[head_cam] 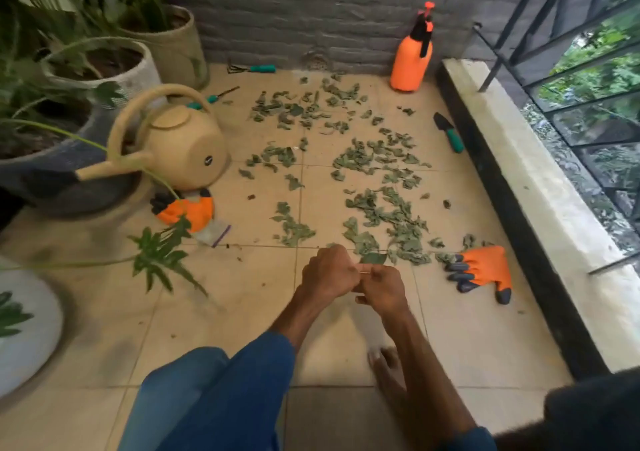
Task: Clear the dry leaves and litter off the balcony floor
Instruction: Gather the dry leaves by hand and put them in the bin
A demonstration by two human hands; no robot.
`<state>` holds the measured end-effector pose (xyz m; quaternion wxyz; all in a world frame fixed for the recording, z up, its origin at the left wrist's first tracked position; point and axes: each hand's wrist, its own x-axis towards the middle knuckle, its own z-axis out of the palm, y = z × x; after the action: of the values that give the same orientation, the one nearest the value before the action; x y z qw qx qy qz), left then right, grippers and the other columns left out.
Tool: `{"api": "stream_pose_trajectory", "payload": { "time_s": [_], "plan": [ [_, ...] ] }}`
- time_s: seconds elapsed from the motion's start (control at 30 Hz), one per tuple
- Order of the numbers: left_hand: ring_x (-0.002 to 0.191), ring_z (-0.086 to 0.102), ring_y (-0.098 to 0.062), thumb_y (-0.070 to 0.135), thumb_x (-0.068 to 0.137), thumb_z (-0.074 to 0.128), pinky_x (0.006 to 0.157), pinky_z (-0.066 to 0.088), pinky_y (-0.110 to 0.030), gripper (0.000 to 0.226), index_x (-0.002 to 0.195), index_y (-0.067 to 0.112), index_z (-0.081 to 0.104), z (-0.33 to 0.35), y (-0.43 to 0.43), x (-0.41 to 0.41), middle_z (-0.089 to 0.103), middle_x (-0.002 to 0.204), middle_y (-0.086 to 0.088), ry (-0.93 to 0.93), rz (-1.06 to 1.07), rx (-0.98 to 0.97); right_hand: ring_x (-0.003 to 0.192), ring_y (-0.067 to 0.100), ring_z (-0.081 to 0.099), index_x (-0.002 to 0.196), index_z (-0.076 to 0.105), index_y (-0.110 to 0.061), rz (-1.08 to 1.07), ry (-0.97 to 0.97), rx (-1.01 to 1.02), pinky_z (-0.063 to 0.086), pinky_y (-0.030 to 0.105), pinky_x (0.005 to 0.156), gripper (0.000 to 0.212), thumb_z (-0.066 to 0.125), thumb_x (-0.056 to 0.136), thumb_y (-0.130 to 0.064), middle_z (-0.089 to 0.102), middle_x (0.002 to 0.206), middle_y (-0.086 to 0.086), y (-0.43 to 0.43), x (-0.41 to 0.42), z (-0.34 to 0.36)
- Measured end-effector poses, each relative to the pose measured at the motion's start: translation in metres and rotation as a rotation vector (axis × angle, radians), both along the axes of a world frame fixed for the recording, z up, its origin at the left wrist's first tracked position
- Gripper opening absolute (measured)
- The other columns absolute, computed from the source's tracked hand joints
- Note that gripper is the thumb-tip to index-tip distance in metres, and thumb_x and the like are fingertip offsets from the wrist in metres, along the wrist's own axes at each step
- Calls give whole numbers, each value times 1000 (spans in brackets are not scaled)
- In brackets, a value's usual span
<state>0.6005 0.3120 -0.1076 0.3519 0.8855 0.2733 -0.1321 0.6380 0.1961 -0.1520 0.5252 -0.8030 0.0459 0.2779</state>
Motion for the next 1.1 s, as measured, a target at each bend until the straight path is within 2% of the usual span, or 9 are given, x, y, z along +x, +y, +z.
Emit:
{"api": "stream_pose_trajectory", "payload": {
  "time_s": [0.1,0.27,0.43,0.53,0.73,0.8,0.87,0.97,1.1],
  "plan": [
    [97,70,-29,37,87,65,83,59,-41,26,99,17,76,-9,-9,15,74,105,-5,3,-44,15,72,22,74,90,77,-15,-17,-28,-44,60,33,60,21,62,87,-1,77,76,6,-19,13,-9],
    [91,72,-27,22,87,64,81,61,-42,14,88,14,76,-26,-15,41,77,101,-4,-25,-30,26,65,16,71,92,76,-13,-85,-4,-40,58,29,58,26,56,85,3,78,80,5,-28,40,-26],
    [90,71,-20,19,84,61,79,61,-38,11,83,26,70,-35,-19,78,75,94,4,-74,51,-25,60,16,68,86,78,-15,-49,-9,4,58,34,62,21,65,70,-12,76,72,1,-17,82,-33],
    [93,70,-18,18,86,61,83,59,-37,14,79,28,67,-34,-25,119,75,96,5,-85,71,-44,54,11,61,82,80,-14,-52,-7,0,54,32,59,22,62,81,-1,75,69,1,-20,125,-41],
    [88,70,-20,28,98,57,74,59,-34,18,97,24,74,16,-44,181,75,97,3,-22,-110,95,69,24,73,83,80,-16,-169,52,14,62,40,68,14,68,78,-13,77,73,0,-30,193,-16],
    [78,68,-19,30,98,58,65,55,-32,20,88,20,71,33,-41,198,72,86,3,33,-222,146,78,25,74,87,80,-16,-220,29,15,62,45,77,20,63,77,-19,78,81,1,-27,213,-5],
    [74,67,-21,30,96,60,62,56,-35,22,82,16,70,41,-33,213,71,81,1,74,-306,188,82,20,72,94,79,-16,-259,-19,-38,60,38,81,21,60,84,-13,77,88,-1,-23,226,-1],
    [79,70,-24,26,92,63,68,59,-35,19,89,14,77,33,-18,231,75,85,-3,89,-353,205,71,13,67,84,76,-16,-181,-63,-149,51,26,69,15,62,86,-10,72,76,-6,-21,229,-15],
    [80,72,-18,20,89,63,71,61,-34,19,88,13,81,-9,-6,240,78,90,2,41,-316,139,75,27,70,84,75,-9,-49,-108,-328,50,28,62,15,66,84,-22,74,81,7,-30,208,-71]
  ]
}}
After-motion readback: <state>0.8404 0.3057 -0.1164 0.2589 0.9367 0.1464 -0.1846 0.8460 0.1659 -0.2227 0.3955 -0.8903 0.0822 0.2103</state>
